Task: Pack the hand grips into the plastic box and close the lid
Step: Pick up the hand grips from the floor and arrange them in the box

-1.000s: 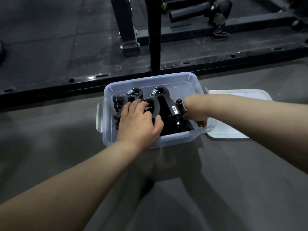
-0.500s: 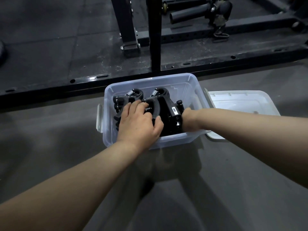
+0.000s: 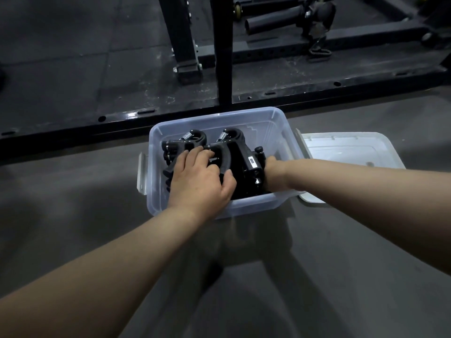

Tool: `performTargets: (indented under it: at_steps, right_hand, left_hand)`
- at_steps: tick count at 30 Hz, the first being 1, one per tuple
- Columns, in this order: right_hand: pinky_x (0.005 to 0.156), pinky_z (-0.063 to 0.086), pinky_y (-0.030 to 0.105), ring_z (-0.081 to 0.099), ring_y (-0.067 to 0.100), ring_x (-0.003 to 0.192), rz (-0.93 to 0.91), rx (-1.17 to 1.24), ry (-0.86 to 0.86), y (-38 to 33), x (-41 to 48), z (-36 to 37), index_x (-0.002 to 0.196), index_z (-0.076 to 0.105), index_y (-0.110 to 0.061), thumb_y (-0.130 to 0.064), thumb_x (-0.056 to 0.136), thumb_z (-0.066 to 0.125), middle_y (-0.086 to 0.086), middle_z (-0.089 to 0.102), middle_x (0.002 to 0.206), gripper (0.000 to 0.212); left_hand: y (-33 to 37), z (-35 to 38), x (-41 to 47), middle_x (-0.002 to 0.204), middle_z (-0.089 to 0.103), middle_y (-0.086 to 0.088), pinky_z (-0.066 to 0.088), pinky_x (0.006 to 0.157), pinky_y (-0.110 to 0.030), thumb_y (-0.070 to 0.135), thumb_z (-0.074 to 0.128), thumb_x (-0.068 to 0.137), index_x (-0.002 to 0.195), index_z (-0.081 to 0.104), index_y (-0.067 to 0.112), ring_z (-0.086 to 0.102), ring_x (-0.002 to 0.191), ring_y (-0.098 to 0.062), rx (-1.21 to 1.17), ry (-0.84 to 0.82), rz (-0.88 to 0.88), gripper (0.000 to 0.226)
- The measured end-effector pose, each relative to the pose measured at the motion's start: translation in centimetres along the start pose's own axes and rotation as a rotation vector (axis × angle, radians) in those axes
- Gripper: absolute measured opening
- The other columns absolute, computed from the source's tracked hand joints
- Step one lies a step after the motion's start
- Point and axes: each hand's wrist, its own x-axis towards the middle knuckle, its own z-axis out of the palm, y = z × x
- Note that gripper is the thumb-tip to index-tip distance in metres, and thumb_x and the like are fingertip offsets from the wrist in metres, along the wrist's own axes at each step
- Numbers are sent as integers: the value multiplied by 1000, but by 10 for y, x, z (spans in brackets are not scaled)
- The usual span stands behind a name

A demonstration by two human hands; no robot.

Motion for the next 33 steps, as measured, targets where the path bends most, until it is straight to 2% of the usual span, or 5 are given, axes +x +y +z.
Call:
performTargets:
  at_steps: [9,14,23,27,33]
  right_hand:
    - [82,59,39,72,31,85,20,540,-135,37,-4,-31,106,57,-6,-19,102,39,17,67,104,23]
    - [25,36,21,57,23,68,143,111,93,40,-1,-52,120,57,-4,-3,89,63,10,59,116,32]
    - [86,54,38,65,29,92,-9,171,88,44,61,-37,109,61,-20,-30,83,58,3,66,107,28]
    - [56,42,23,63,26,87,28,251,146,38,29,-47,112,64,-9,-14,91,58,6,63,112,22]
    - [93,44,34,55,27,116,121,277,203,44,38,-51,125,59,-14,-17,91,63,9,51,131,34]
  left_hand:
    - [0,1,0,137,53,-1,11,119,-38,50,28,90,90,76,15,32,138,-20,-8,4,2,59]
    - [-1,1,0,136,55,-1,15,119,-40,50,27,90,88,76,16,34,137,-20,0,11,4,60]
    - [-1,2,1,138,54,-1,13,120,-40,50,28,90,87,76,17,33,139,-20,0,-1,-5,58]
    - [0,3,1,137,55,0,15,119,-41,50,26,89,88,76,17,33,138,-19,2,1,-7,60]
    - [0,1,0,137,54,0,13,119,-39,50,26,89,89,77,17,32,139,-19,2,-5,-6,60]
